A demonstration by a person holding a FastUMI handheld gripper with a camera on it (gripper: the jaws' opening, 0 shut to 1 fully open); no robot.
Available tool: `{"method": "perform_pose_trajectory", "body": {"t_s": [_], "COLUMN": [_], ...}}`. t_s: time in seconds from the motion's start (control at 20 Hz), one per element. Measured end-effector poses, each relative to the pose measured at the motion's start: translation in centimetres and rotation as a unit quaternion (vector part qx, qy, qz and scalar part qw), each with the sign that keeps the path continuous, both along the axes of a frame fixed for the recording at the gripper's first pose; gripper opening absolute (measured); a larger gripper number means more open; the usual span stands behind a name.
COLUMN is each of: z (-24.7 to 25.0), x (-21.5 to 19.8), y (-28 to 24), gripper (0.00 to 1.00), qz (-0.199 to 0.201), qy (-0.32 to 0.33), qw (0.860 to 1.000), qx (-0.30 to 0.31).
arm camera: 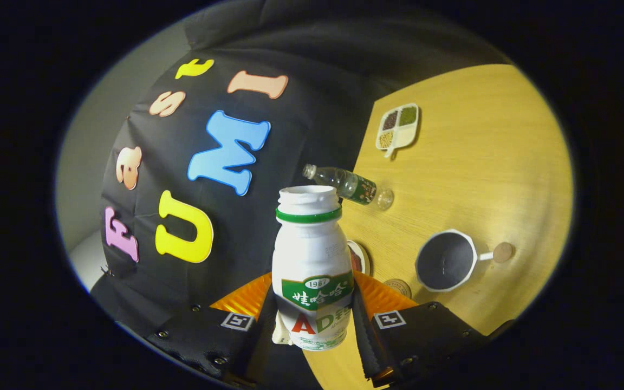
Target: Take the bottle from table, then pour the juice into the cup, finally place the bottle on the coaster
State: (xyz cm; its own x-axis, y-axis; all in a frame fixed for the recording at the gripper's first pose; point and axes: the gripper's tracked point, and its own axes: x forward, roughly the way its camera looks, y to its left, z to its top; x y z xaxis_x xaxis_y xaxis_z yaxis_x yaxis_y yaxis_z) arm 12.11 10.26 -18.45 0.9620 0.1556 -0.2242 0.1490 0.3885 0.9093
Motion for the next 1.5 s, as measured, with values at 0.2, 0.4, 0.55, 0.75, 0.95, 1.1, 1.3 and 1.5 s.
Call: {"method": "perform_pose_trajectory", "body": {"t_s": [0.2, 0.4, 0.55, 0.75, 0.95, 1.1, 1.3, 1.5], "z": [1.4, 2.0, 2.8, 4.7, 6.3, 6.8, 7.3, 7.4], "x": [0.6, 0.5, 0.8, -0.1, -0.5, -0.5, -0.2, 0.4], "y": [-0.7, -0.4, -0.1, 0.8, 2.1, 3.8, 5.4, 7.1], "gripper": [0.66, 0.66, 0.66, 0.66, 0.66, 0.66, 0.66, 0.66], "qz": [0.009, 0.022, 0.024, 0.023, 0.018, 0.023, 0.024, 0.037], "qy": [-0.008, -0.010, -0.017, -0.032, -0.067, -0.088, -0.098, -0.107], "qw": [0.992, 0.969, 0.947, 0.905, 0.875, 0.868, 0.854, 0.847], "qx": [-0.129, -0.244, -0.321, -0.423, -0.479, -0.489, -0.510, -0.519]}}
